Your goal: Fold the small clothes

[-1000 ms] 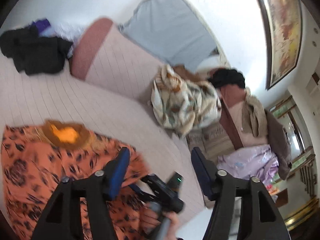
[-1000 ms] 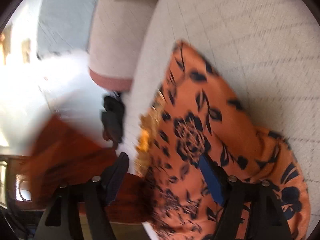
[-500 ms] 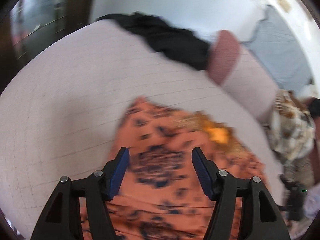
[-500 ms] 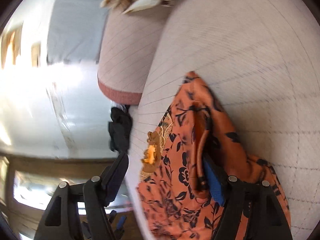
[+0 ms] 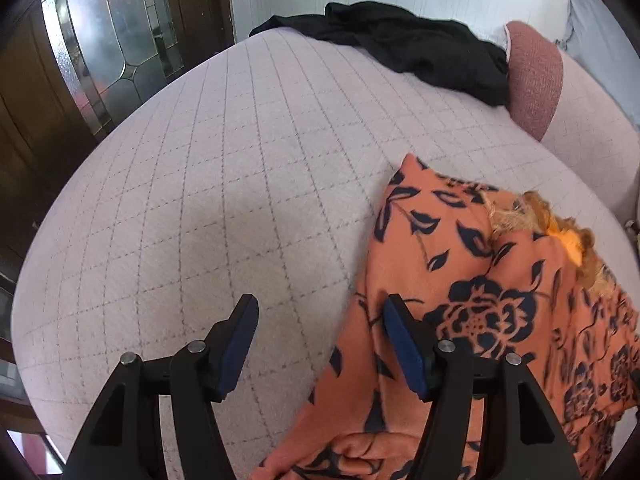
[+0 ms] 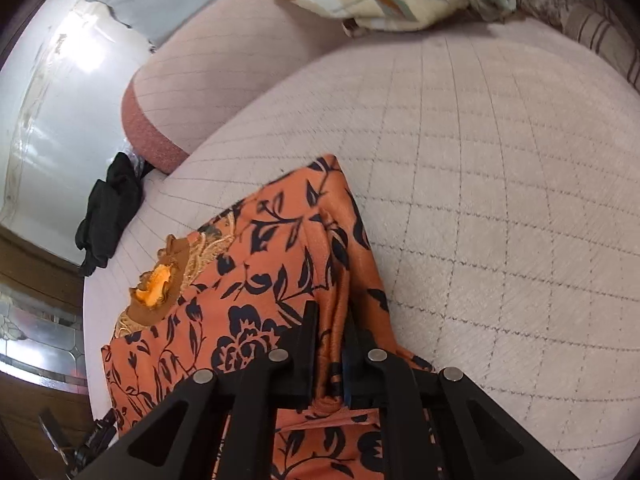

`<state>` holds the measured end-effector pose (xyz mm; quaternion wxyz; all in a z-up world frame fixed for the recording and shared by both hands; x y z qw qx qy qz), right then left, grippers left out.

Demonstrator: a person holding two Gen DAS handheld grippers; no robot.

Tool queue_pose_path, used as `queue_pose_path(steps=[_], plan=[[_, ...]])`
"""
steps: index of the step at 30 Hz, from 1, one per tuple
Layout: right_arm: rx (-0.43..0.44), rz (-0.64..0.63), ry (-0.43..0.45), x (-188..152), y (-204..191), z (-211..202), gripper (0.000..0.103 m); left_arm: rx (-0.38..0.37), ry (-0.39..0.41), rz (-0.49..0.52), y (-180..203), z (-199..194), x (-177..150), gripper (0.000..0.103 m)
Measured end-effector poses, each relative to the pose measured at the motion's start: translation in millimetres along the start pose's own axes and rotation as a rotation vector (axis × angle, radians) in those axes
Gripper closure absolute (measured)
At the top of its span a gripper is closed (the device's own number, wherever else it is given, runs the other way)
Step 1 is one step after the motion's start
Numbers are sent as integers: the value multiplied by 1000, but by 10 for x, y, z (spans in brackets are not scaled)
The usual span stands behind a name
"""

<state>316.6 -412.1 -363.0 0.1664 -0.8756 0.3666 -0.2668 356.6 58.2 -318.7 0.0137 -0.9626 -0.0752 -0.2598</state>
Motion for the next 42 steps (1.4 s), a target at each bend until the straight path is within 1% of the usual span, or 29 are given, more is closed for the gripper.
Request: queue_pose_path(steps=[2, 4, 5, 6, 7, 8, 9, 11, 12, 14, 15, 16, 17, 19, 20, 21, 22, 23, 24, 25, 26, 27, 28, 30, 33, 37, 40, 41, 42], plan=[[5, 5, 24, 0, -4, -40, 94, -15, 30, -2, 24, -48, 61, 37], [-13, 1, 43, 10, 70, -71, 94, 9, 44, 1, 5, -66, 93, 36], [-29, -4, 28, -19, 120, -31, 94, 24, 29, 2, -14, -28, 84, 36], [-58, -12, -31, -83, 147, 113, 94, 30, 17, 3, -16, 18, 64, 36], [-57, -7, -66, -116, 195, 180, 94, 33, 1, 1, -4, 78, 57, 36], [-37, 12, -65, -93, 218, 183, 94, 36, -2, -4, -15, 97, 54, 36], [-12, 36, -89, -74, 222, 159, 92, 44, 7, -3, -23, 86, 69, 36], [3, 64, -105, -20, 235, 65, 90, 73, 38, 18, -18, 21, 119, 36], [-9, 79, -80, 37, 271, -13, 89, 88, 58, 32, 10, -12, 127, 36], [-69, 74, 55, 205, 347, -228, 87, 111, 99, 61, 37, -93, 185, 36], [-87, 53, 121, 269, 312, -318, 87, 109, 103, 64, 74, -98, 188, 36], [-80, 15, 160, 296, 208, -361, 87, 105, 99, 67, 77, -94, 188, 36], [-53, -26, 156, 272, 81, -341, 87, 116, 84, 67, 69, -59, 179, 36], [21, -91, 81, 118, -193, -187, 87, 160, 50, 58, 0, 17, 140, 35], [46, -108, 25, -2, -312, -58, 87, 161, 37, 45, -42, 46, 124, 32], [44, -120, -28, -111, -370, 60, 87, 144, 34, 25, -59, 56, 117, 32], [23, -135, -81, -218, -417, 206, 87, 136, 30, 2, -104, 44, 120, 32], [-13, -154, -130, -319, -428, 340, 87, 155, 29, -8, -156, 22, 125, 32], [-45, -175, -147, -391, -440, 435, 86, 191, 29, -13, -221, 15, 111, 32], [-72, -207, -106, -394, -483, 441, 86, 222, 30, -21, -299, -3, 107, 32], [-103, -251, -70, -395, -554, 409, 86, 222, 29, -36, -324, 4, 119, 32], [-107, -292, -49, -411, -647, 373, 87, 201, 24, -58, -342, 7, 92, 32], [-67, -331, -29, -461, -800, 326, 87, 174, 15, -85, -370, 12, 84, 32], [35, -383, -7, -613, -1118, 246, 87, 157, -2, -102, -396, 10, 62, 32], [171, -489, -30, -1016, -1681, 244, 87, 135, -13, -123, -432, -25, 38, 32], [264, -580, -87, -1562, -2275, 394, 87, 123, -3, -172, -629, -67, 85, 32], [286, -612, -101, -1866, -2593, 543, 87, 101, -6, -209, -702, 6, 112, 32], [279, -630, -106, -1918, -2636, 583, 87, 92, -11, -217, -728, 16, 117, 32], [251, -659, -108, -1999, -2686, 681, 87, 86, -15, -220, -748, 28, 121, 32]])
Point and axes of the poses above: each gripper's, at about its wrist camera, not at the fingertips, and z roughly the way its jaws point, y to its right, x to its top, the point moved 10 cm from there along z, roughly the way its jaws point, and after that the axes turned 5 degrees about z, right-handed, at the moved point
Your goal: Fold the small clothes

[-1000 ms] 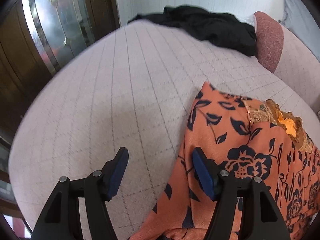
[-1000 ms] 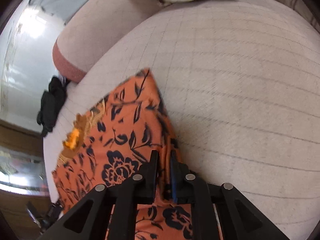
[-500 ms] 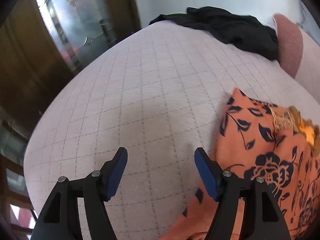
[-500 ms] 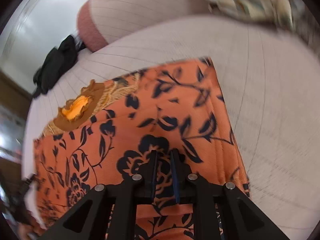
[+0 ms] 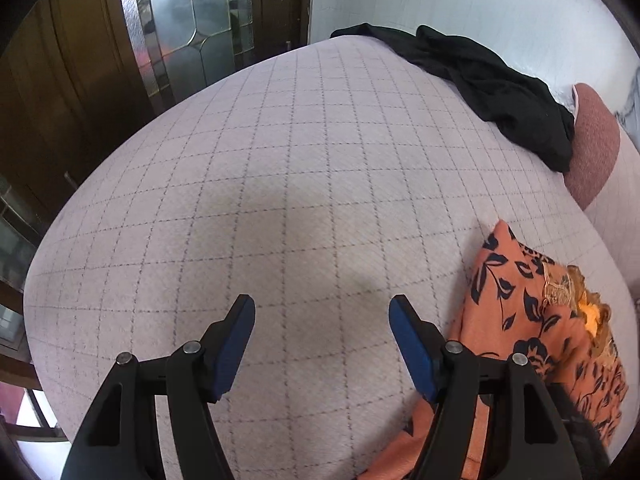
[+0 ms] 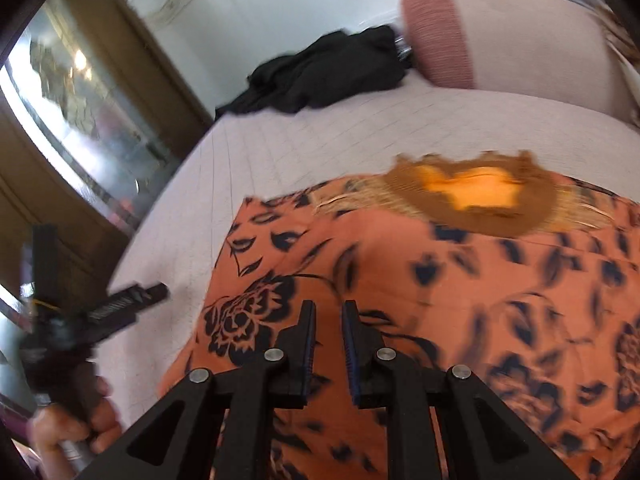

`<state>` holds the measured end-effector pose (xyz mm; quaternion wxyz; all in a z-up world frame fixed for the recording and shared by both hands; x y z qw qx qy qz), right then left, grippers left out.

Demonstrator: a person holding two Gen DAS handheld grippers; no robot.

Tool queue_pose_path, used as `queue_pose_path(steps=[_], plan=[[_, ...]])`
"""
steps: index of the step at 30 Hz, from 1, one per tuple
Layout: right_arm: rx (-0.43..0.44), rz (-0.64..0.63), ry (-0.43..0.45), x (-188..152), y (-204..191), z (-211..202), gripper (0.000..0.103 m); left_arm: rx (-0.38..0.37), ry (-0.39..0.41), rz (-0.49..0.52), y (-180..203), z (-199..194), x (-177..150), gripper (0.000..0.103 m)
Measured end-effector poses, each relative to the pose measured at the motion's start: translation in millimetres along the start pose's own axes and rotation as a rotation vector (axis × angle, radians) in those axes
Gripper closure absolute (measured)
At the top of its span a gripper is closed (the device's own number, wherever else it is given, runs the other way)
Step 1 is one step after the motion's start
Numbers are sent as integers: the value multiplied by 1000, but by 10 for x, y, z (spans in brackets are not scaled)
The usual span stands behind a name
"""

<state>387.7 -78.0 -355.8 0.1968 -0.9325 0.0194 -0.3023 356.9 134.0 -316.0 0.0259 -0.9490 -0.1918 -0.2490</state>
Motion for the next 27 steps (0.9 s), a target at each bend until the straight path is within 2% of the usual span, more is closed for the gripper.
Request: queue_pose_path(steps=[2, 4, 5, 8, 10, 12, 15, 17, 21, 23, 25, 27], plan=[[-85, -38, -53, -66, 6, 240, 87, -11, -9, -6, -52, 18, 21, 32], [-104, -44, -47, -36, -45, 192, 87, -19, -15, -12, -109, 34, 42, 32], [-107, -49, -53, -6, -84, 168, 87, -23, -17, -13, -130, 38, 49, 32], [-63, -39, 22, 224, -237, 55, 87, -29, -26, 7, -148, 56, 51, 32], [-39, -25, 24, 315, -326, 81, 87, -28, -28, 26, -132, 68, 50, 32], [-51, -27, 0, 379, -396, 257, 87, -21, -28, 57, -110, 90, 55, 32], [-127, -15, -116, 282, -314, 649, 86, -16, -37, 81, -79, 109, 39, 32], [-118, -27, -61, 373, -350, 653, 87, -26, -49, 76, -73, 123, 31, 32], [-43, 2, -111, 497, -448, 723, 86, -36, -47, 84, -18, 113, 42, 32], [-39, 8, -203, 457, -484, 968, 86, -49, -43, 100, 54, 99, 39, 32], [-26, 1, -192, 570, -521, 1026, 86, -66, -37, 128, 145, 80, 30, 32], [5, 49, -206, 648, -499, 976, 87, -81, -24, 167, 258, 41, 16, 32]])
Point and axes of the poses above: each gripper's, at about its wrist camera, not at the fingertips, and z roughly the way its jaws point, y to its right, x to its top, the point moved 10 cm from there along z, roughly the way its jaws point, and after that the axes turned 5 degrees about z, right-handed, at the moved point
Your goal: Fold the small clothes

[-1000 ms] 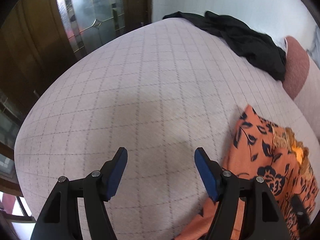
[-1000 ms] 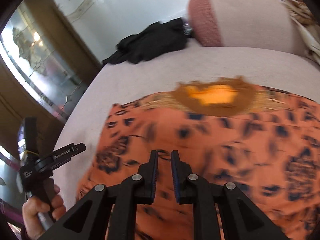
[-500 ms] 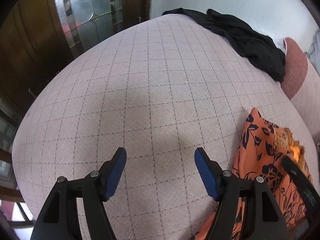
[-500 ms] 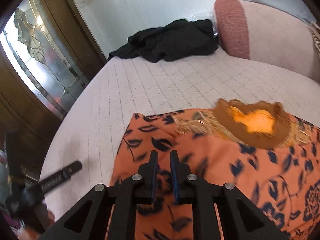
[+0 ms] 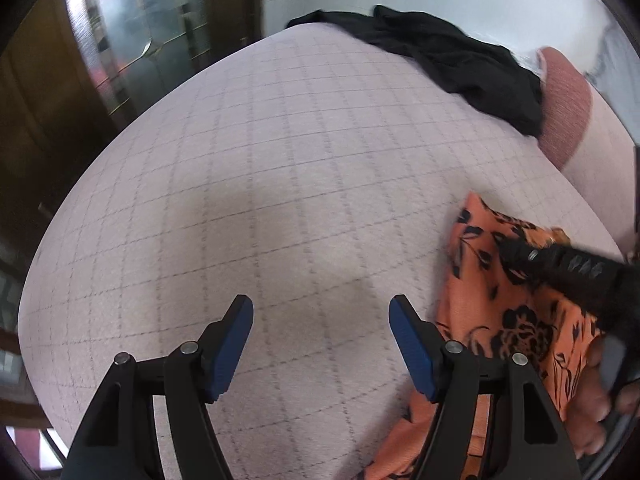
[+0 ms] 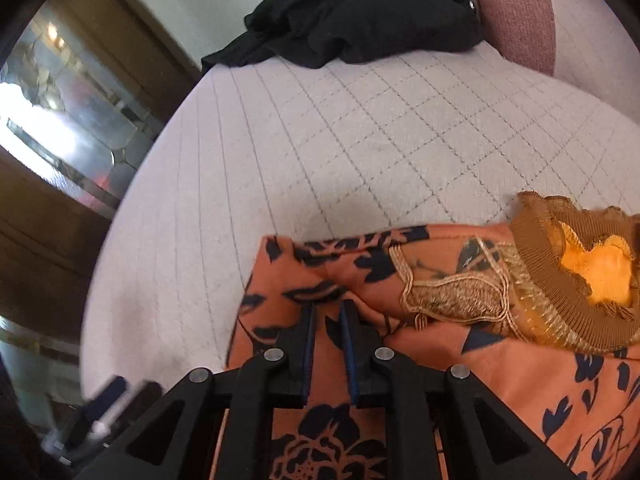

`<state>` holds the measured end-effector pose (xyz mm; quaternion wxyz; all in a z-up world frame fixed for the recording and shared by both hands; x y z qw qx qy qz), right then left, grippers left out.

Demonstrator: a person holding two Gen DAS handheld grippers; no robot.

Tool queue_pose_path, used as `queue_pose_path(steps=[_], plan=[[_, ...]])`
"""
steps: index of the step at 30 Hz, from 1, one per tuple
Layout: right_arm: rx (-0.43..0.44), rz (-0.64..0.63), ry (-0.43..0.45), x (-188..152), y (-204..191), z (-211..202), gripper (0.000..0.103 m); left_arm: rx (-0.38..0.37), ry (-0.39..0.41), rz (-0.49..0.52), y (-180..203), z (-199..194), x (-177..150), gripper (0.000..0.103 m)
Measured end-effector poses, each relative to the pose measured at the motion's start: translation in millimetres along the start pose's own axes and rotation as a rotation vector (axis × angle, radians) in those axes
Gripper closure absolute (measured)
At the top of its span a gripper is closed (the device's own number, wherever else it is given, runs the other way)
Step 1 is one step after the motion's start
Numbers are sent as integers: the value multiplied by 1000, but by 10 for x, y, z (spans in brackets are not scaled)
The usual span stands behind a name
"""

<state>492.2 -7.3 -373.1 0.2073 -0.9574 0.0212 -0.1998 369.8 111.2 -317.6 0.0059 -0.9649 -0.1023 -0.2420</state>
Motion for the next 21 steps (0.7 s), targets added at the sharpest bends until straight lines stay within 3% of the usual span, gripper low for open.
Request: queue_pose_path(steps=[3, 6, 13, 18, 21], plan=[[34, 27, 83, 50, 108, -311, 87, -27, 19, 47, 158, -40, 15, 32], [0, 36, 148, -44, 419, -702, 87, -75, 33, 96, 405, -86, -4, 32], [-196, 123, 206, -531, 1676, -1486, 87, -104, 77, 264, 971, -154, -120, 32], [-230, 325, 277, -892, 2679, -1966, 86, -44, 116, 312, 1126, -163, -144, 32], [-206, 416, 275, -1030, 3036, -1950, 86, 27, 80, 326, 1132, -7, -211, 22]])
Point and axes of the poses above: each gripper's, at about its wrist camera, not at the fingertips, and z roughly the way its jaws point, y to its right, x to its top, the point moved 10 cm from there along z, roughly the way its jaws point, and after that the axes turned 5 degrees about z, right-handed, at the moved point
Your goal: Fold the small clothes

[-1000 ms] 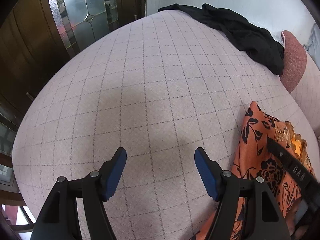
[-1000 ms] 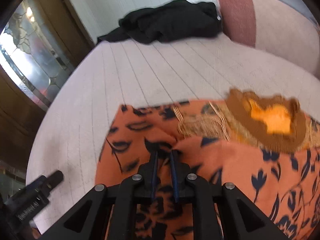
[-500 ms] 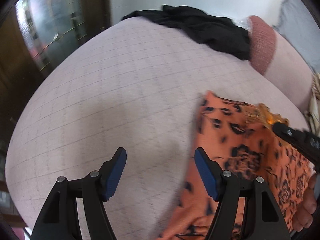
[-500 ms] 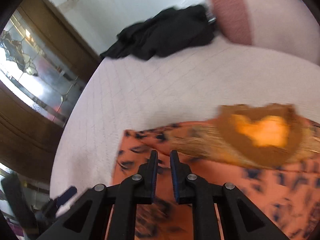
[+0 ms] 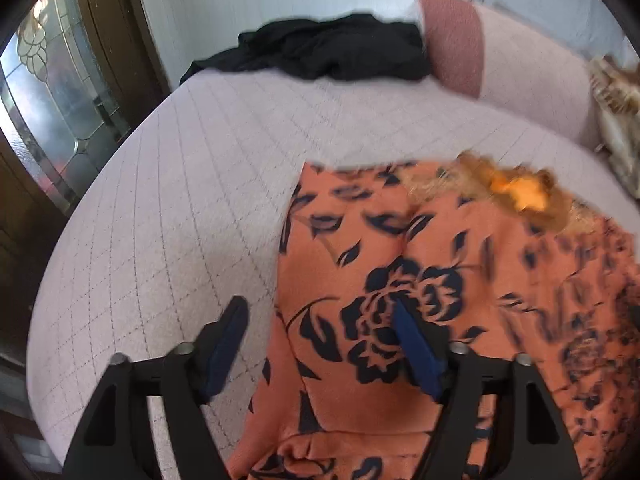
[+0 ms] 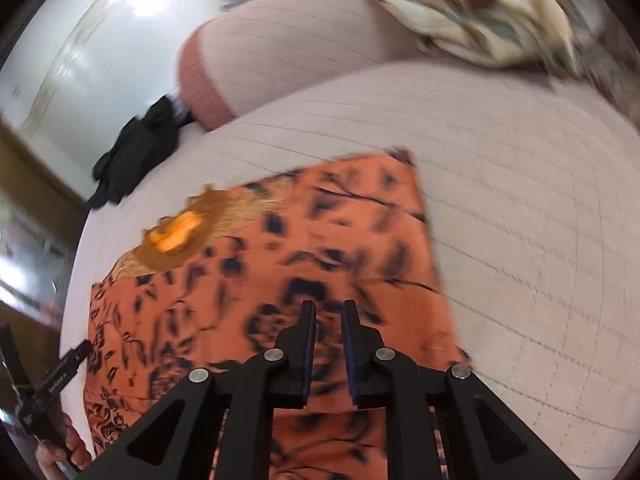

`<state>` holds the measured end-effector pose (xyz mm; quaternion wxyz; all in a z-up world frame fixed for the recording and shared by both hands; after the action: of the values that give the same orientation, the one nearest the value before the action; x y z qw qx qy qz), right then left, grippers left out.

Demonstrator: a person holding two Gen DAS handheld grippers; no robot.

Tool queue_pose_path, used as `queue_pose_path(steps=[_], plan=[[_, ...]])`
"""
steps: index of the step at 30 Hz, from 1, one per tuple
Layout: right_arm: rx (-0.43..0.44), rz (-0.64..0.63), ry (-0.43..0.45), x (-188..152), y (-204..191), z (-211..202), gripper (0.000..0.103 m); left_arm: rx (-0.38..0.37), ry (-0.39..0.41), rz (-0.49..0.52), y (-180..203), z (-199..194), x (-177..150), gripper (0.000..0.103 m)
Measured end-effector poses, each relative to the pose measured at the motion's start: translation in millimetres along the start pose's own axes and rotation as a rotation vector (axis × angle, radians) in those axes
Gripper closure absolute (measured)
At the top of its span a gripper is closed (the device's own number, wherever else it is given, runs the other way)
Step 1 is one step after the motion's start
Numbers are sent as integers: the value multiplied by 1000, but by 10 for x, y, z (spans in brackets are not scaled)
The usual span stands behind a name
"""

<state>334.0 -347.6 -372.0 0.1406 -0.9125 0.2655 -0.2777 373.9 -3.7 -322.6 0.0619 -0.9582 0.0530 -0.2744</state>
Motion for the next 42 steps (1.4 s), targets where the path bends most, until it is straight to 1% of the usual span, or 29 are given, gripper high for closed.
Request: queue_pose_path(steps=[1, 2, 3, 5, 6, 8, 9, 10, 12, 13, 14, 15, 16, 17, 18, 20, 21, 23, 24, 25, 26, 27, 29, 30, 33, 34, 36, 39, 42], plan=[[-6, 22, -32, -40, 100, 94, 89, 14, -4, -9, -8, 44, -13, 18], [23, 37, -26, -52, 128, 122, 89, 21, 4, -20, -42, 48, -4, 16], [46, 48, -6, -28, 136, 110, 89, 27, 5, -19, -54, 35, -2, 15], [37, 29, -16, 3, 100, 87, 89, 39, 12, -13, -56, -10, 28, 15], [35, 9, -8, 32, 97, 36, 89, 56, 38, -11, -60, -64, 64, 15], [30, -10, 47, 128, 52, -58, 89, 80, 103, 3, -35, -165, 142, 15], [34, -7, 64, 150, 36, -101, 89, 80, 128, 18, 7, -209, 169, 15], [47, 6, 78, 193, 51, -104, 89, 71, 133, 29, 31, -194, 181, 15], [49, 48, 96, 263, 109, -95, 88, 36, 95, 47, 127, -107, 139, 15], [29, 71, 81, 263, 196, -32, 84, 12, 51, 50, 177, -11, 83, 15], [2, 83, 34, 193, 250, 85, 83, -5, 12, 52, 214, 82, 25, 15], [6, 86, 12, 176, 256, 177, 83, -12, 7, 49, 235, 105, -1, 14], [15, 92, 38, 208, 244, 161, 83, -10, 22, 39, 231, 102, -3, 10], [17, 103, 33, 215, 222, 126, 83, 17, 29, 35, 206, 100, 3, 3], [28, 110, 21, 195, 199, 74, 83, 28, 30, 38, 203, 112, -1, 1], [106, 124, 11, 90, 135, -55, 82, 18, 45, 23, 201, 111, -45, 0], [116, 118, -4, 28, 119, -58, 81, 7, 56, 4, 188, 106, -67, 0], [76, 65, -82, -180, 75, 82, 77, -18, 27, -12, 174, 52, -197, 0], [63, 25, -86, -247, 52, 99, 77, -24, 14, -9, 174, -17, -279, 0], [51, 4, -60, -266, 37, 24, 77, -20, 23, 0, 172, -136, -376, 0], [39, -4, -56, -288, 20, -50, 78, -7, 38, 10, 181, -252, -453, 0], [46, -12, -64, -337, 1, -160, 77, -2, 47, 21, 195, -320, -497, 0], [100, -22, -34, -431, -15, -374, 77, -15, 82, 64, 285, -586, -696, 0], [99, -27, -19, -474, 21, -463, 77, -30, 107, 80, 350, -771, -839, 0], [102, -61, 33, -685, 108, -794, 77, -88, 154, 123, 522, -1105, -1110, 0], [111, -67, 45, -770, 128, -900, 77, -96, 170, 150, 591, -1237, -1232, 0], [137, -87, 60, -893, 148, -1029, 77, -96, 193, 188, 685, -1430, -1386, 0], [145, -118, 86, -1190, 260, -1254, 77, -94, 234, 241, 836, -1679, -1577, 0], [168, -113, 71, -1432, 331, -1409, 77, -86, 251, 261, 922, -1816, -1692, 0]])
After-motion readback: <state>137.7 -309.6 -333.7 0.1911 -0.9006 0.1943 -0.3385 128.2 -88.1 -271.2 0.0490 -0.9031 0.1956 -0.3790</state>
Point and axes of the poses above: each gripper's, at about its wrist camera, not at the fingertips, and z roughly the way its jaws point, y to its right, x to its top, the point moved 10 cm from there along z, roughly the way its jaws point, and after that the axes turned 5 degrees about z, right-handed, at the moved point
